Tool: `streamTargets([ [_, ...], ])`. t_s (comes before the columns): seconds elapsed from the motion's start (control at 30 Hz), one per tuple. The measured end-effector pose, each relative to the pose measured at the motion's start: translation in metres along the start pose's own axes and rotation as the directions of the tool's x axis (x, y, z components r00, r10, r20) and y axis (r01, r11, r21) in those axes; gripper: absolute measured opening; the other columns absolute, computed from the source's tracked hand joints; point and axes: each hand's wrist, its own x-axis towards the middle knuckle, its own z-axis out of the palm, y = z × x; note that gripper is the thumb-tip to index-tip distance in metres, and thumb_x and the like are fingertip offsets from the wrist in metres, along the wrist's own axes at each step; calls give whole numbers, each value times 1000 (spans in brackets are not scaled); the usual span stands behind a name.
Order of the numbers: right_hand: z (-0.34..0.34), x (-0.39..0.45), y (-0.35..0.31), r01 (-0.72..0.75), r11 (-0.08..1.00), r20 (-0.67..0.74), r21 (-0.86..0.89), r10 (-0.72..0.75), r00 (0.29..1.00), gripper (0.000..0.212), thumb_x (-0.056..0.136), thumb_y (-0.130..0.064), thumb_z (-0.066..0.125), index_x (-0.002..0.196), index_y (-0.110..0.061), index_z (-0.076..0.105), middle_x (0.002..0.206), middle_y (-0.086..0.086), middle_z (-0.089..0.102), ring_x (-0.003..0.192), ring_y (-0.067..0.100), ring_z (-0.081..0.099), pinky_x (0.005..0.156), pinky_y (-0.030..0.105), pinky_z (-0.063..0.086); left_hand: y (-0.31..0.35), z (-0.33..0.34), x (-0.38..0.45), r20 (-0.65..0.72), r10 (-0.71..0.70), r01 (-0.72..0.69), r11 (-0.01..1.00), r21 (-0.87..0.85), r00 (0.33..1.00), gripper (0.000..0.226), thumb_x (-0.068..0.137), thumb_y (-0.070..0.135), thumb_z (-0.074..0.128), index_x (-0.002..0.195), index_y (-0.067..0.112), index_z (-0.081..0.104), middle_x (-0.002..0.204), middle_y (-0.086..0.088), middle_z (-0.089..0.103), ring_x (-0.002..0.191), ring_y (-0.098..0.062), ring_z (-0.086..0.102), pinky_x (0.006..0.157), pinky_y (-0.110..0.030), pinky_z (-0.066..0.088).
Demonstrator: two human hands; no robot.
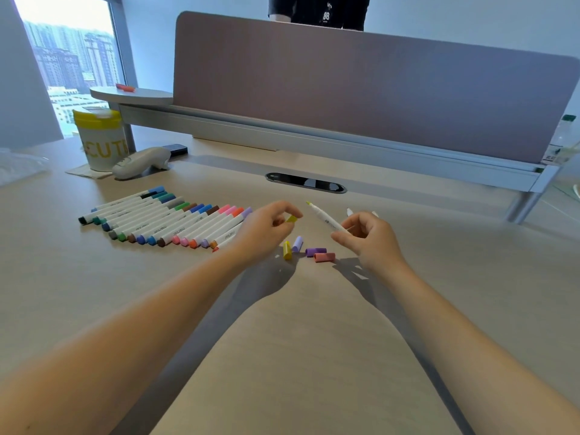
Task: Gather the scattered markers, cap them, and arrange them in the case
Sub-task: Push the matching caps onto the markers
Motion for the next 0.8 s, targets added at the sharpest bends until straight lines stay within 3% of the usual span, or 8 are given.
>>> streamTargets([
  [0.1,0,-3,-2,19,1000,5,-24,-19,1000,16,82,-13,67,75,-16,53,64,-6,50,59,7,45,55,20,35,0,-5,6,-75,-121,109,983,-146,990,17,90,14,54,107,11,54,87,-3,58,80,-13,56,69,-19,46],
  [0.3,2,-3,-4,65,991,54,-120,-59,997,17,79,-12,68,75,-19,54,65,-9,50,62,4,46,54,17,33,0,-6,11,-132,-287,224,906,-361,949,12,85,20,60,82,13,50,74,0,56,67,-9,55,65,-20,47],
  [0.5,7,-4,-6,111,980,58,-167,-102,993,12,81,-14,67,80,-16,55,65,-10,51,60,2,47,48,-2,34,-1,-4,10,-157,-348,266,882,-390,924,18,87,24,58,77,15,47,71,-1,54,63,-10,52,61,-19,44],
  [0.73,15,-1,-7,155,977,83,-143,-145,986,7,83,-19,66,83,-15,60,65,-10,53,59,4,52,53,10,38,-1,0,14,-183,-359,271,884,-381,915,19,86,25,59,76,15,47,71,-2,56,65,-12,55,72,-27,50],
  [0.8,18,0,-8,179,972,62,-154,-171,983,9,84,-21,64,85,-12,63,64,-11,52,58,4,51,51,8,39,0,4,14,-184,-334,252,898,-361,924,20,87,25,59,75,15,47,70,-1,56,65,-12,56,72,-28,51],
])
